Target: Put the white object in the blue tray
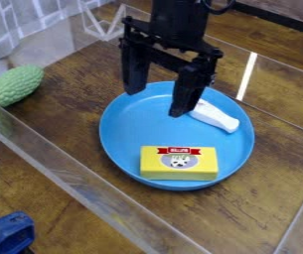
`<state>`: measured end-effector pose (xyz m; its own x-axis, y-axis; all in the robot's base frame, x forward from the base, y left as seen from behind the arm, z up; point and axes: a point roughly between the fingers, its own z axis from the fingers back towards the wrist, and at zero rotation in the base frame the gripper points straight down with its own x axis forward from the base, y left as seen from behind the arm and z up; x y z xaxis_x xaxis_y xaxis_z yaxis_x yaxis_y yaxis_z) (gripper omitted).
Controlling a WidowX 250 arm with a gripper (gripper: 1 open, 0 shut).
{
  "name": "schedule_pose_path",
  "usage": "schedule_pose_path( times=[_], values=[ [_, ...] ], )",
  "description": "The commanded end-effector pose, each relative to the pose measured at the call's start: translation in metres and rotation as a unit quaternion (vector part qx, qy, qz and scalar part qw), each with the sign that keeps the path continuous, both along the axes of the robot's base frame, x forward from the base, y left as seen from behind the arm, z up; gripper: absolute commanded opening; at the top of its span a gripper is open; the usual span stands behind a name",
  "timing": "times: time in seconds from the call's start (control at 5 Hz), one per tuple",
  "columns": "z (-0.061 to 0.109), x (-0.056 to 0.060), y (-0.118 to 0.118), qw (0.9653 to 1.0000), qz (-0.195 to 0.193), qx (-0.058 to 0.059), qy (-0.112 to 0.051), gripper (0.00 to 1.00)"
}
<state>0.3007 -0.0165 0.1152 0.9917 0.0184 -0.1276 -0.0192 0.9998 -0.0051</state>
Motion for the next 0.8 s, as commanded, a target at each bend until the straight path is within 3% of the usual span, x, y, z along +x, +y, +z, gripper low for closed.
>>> schedule_pose_path(
  times=[0.0, 0.2, 0.6],
  values=[
    [0.0, 0.004, -0.001, 0.9995, -0.014, -0.004, -0.029, 1.0],
    [-0.013, 0.005, -0.007, 0.9987, -0.036, -0.006, -0.037, 1.0],
    [0.0, 0.037, -0.009, 0.9943, -0.083, -0.011, -0.067, 1.0]
  ],
)
